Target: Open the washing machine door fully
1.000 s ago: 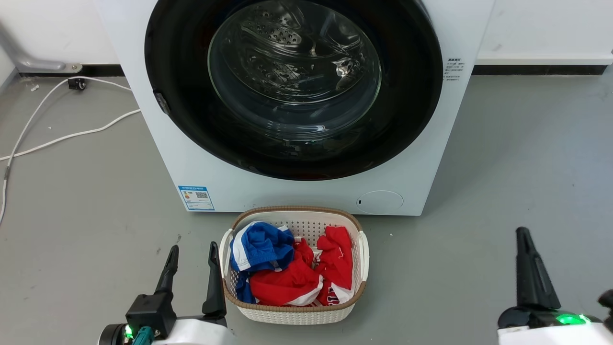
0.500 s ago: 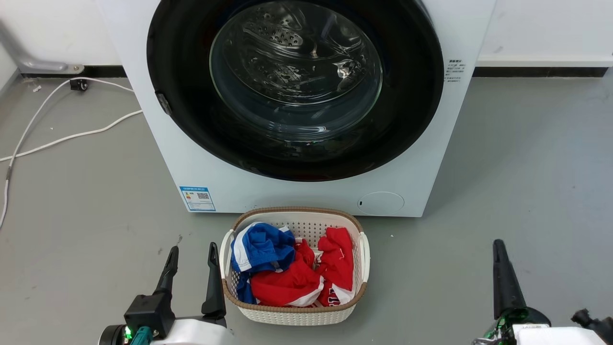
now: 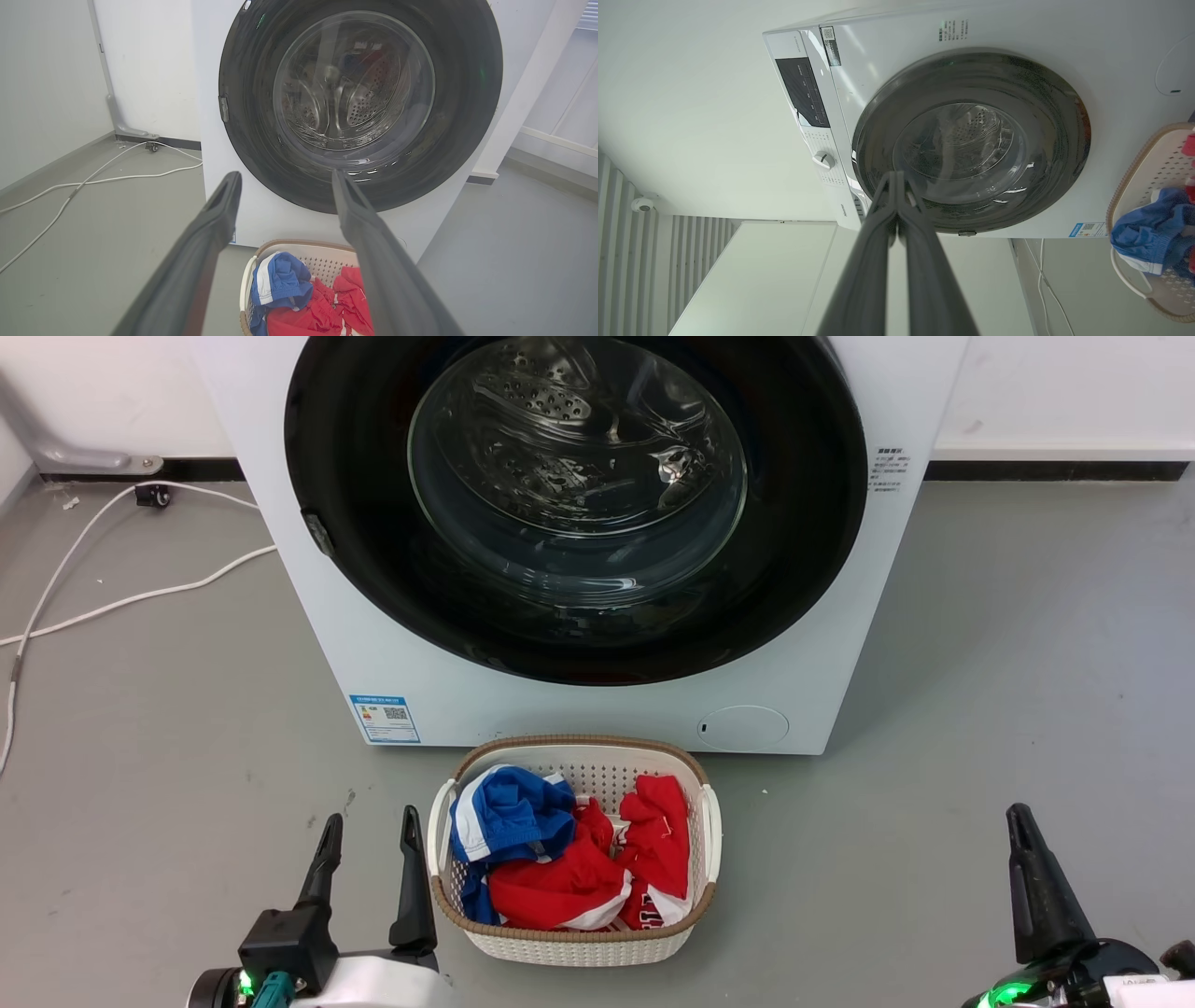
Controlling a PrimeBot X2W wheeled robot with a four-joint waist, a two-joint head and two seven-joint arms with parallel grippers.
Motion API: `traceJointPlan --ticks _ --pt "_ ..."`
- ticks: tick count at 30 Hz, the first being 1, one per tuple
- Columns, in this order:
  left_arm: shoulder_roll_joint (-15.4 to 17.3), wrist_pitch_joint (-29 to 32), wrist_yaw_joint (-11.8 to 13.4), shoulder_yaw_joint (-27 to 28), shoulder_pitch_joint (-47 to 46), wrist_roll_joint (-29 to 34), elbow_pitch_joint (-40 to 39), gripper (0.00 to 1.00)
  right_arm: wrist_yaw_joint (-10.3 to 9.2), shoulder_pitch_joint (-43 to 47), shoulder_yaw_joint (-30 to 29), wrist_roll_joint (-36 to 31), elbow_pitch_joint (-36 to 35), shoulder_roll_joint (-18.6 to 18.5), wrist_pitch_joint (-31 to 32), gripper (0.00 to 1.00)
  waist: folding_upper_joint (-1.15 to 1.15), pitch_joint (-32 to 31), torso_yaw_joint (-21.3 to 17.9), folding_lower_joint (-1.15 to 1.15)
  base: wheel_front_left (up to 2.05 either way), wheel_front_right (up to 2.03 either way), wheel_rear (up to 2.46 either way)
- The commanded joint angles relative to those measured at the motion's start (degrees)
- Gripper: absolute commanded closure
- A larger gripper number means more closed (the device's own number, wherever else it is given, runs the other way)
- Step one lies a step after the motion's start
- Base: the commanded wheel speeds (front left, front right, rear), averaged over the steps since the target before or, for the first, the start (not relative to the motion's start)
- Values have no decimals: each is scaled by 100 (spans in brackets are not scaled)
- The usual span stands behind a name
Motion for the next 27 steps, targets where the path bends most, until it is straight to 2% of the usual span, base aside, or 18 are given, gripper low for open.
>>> traceJointPlan --ticks 1,7,12,20,27 --pt "3 -16 40 13 -8 40 -23 0 0 50 -42 35 -14 15 149 100 0 8 2 0 0 0 0" --pt "3 -16 48 23 -6 78 -30 0 0 119 -219 90 11 37 676 100 0 35 0 0 0 0 0" --pt "3 -16 86 25 -2 106 -38 0 0 141 -307 67 21 56 817 100 0 46 0 0 0 0 0" --pt "3 -16 92 15 -8 203 -35 0 0 108 -321 97 75 66 820 100 0 46 18 0 0 0 0" --pt "3 -16 135 12 -84 333 -62 0 0 -287 -574 66 214 64 716 100 0 144 26 0 0 0 0"
